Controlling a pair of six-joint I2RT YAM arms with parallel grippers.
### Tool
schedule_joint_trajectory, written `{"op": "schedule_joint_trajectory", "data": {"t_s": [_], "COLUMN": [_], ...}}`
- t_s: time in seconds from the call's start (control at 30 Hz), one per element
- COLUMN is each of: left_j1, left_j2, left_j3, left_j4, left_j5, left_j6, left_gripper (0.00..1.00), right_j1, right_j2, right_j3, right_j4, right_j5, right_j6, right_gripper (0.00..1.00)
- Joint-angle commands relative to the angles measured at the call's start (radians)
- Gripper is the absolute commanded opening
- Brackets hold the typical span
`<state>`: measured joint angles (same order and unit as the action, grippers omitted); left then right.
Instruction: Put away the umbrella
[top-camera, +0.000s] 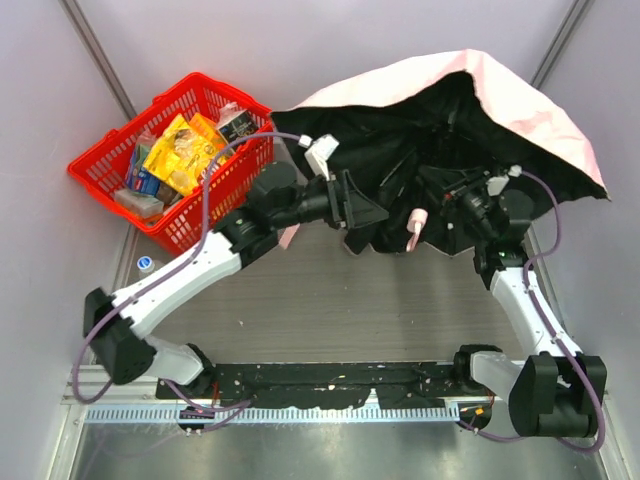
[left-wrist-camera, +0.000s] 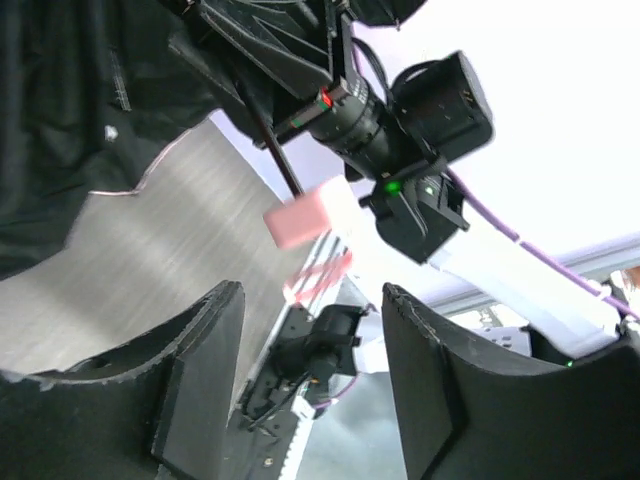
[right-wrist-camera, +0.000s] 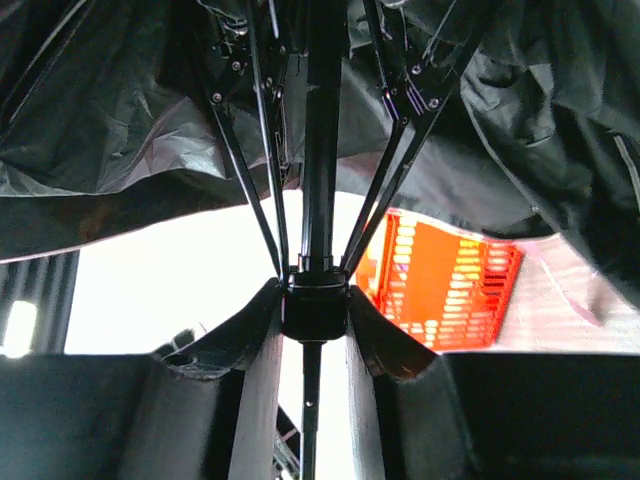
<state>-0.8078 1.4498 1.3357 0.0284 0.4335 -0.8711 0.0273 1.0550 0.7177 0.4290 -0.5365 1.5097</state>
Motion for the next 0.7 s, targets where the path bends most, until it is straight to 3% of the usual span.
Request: {"op": "schedule_joint_trajectory", "data": {"t_s": [0.0,0.17,0.3,0.53,0.67], "left_j1": [-0.002,0.005,0.006,-0.027,-0.089], "left_j2": [-0.184,-0.24,-0.12,0.079,0.138], "left_j3": [-0.098,-0.164,-0.089,0.069,0.105], "left_j4": [-0.011,0.002,0.097,0.243,0.245], "left_j5": [-0.094,-0.135,-0.059,0.022,0.019], "left_j6": [0.175,0.134,0.04,-0.103,-0.103], "left_gripper": [0.62,0.69,0.78,0.71,0.68], "right_j1": [-0.082,-0.082,-0.076,-0.027,-0.027], "right_j2": [-0.036,-0.018,-0.015,-0.058,-0.07], "right_j3": [-0.04,-0.067,-0.034,0.003,0.022], "right_j4": [0.318,0.447,0.442,0.341,0.286], "right_j5": [-0.146,-0.168,-0.16,-0.131,-0.115], "right_j6": [0.105,0.133,0.11,0.012,-0.026], "right_gripper": [0.01,0.01,0.01,0.01,0.01]}}
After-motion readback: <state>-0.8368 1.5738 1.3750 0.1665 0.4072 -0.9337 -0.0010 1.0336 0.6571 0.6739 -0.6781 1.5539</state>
